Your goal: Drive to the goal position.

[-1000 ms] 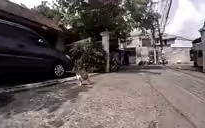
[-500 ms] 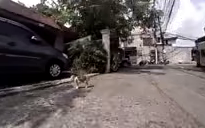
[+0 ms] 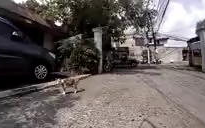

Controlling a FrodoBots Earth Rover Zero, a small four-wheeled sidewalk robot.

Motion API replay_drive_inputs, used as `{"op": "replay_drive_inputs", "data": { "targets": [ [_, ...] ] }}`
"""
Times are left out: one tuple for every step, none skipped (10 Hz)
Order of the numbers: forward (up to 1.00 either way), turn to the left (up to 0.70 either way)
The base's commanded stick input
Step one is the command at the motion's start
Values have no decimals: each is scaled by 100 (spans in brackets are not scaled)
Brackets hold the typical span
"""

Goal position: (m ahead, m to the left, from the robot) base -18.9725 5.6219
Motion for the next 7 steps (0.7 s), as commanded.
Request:
{"op": "replay_drive_inputs", "data": {
  "targets": [
    [70,-27],
    [70,-12],
    [70,0],
    [70,8],
    [70,27],
    [70,15],
    [70,0]
  ]
}}
